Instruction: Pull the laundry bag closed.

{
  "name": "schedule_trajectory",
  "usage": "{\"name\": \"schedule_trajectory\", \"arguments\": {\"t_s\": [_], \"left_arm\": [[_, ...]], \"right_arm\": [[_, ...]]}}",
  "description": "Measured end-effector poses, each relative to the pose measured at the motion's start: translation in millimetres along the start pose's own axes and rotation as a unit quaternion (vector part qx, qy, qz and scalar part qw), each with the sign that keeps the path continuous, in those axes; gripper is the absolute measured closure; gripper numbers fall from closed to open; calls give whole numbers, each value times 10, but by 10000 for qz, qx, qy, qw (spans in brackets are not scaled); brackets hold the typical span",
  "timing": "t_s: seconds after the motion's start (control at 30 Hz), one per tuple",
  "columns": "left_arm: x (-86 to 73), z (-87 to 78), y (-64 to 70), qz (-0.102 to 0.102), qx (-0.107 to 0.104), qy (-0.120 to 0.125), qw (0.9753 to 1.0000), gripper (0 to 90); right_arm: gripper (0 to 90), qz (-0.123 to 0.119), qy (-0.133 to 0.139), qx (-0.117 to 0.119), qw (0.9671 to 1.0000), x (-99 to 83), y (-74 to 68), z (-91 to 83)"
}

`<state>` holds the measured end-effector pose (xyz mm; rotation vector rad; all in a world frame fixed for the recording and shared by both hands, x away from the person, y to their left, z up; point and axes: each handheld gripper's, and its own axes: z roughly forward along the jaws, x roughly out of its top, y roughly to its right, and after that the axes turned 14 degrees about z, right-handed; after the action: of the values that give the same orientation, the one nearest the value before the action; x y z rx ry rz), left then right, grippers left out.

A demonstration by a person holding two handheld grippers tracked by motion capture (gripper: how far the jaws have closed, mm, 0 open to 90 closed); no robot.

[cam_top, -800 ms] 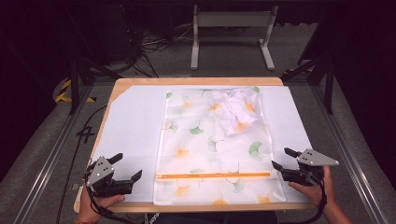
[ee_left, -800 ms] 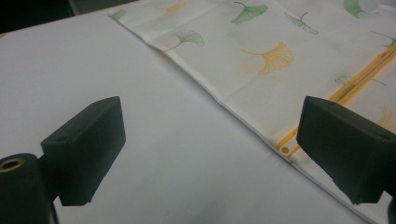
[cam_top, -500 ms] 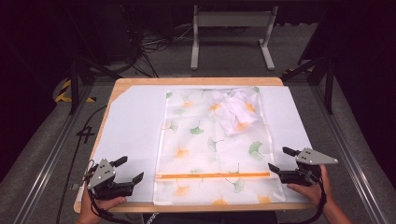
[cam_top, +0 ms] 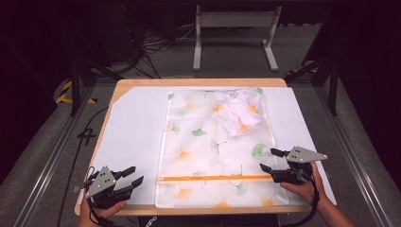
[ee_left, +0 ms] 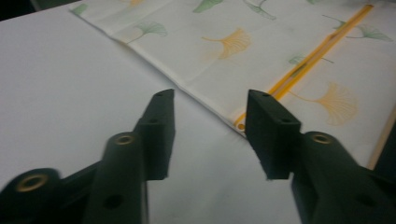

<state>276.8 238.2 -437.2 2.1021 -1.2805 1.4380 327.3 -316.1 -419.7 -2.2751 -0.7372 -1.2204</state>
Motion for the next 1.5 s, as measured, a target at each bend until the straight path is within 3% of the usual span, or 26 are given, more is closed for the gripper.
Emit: {"name": "schedule_trajectory", "arguments": {"t_s": [0.07, 0.1, 0.13, 0.23, 0.4, 0.53, 0.8, 1.23, 1.37, 1.5], "left_arm": [[0, 4, 7, 24, -49, -3, 10000, 684], [0, 7, 20, 63, -138, -24, 9999, 684], [3, 7, 39, 124, -150, -96, 9998, 765], [-5, -7, 66, 106, -221, -120, 9996, 849], [-6, -19, 115, 185, -284, -190, 9992, 898], [15, 4, 136, 230, -346, -235, 9989, 900], [66, 117, 213, 393, -625, -396, 9965, 900], [76, 259, 292, 490, -898, -581, 9931, 900], [87, 317, 311, 543, -1018, -654, 9912, 900], [91, 377, 321, 594, -1092, -729, 9896, 900]], "right_arm": [[520, -40, -39, 99, 9999, 23, -43, 36], [520, -40, -39, 99, 9999, 23, -43, 36], [578, -57, -88, 303, 9995, 53, -92, 79], [577, 38, -181, 382, 9991, 93, -128, 141], [574, -59, -244, 475, 9986, 223, -240, 251], [576, -350, -303, 517, 9976, 365, -401, 364], [596, -493, -446, 884, 9939, 527, -652, 640], [636, -809, -798, 1358, 9842, 710, -1022, 1084], [632, -986, -863, 1463, 9805, 775, -1159, 1207], [632, -1011, -920, 1616, 9773, 834, -1299, 1337]]}}
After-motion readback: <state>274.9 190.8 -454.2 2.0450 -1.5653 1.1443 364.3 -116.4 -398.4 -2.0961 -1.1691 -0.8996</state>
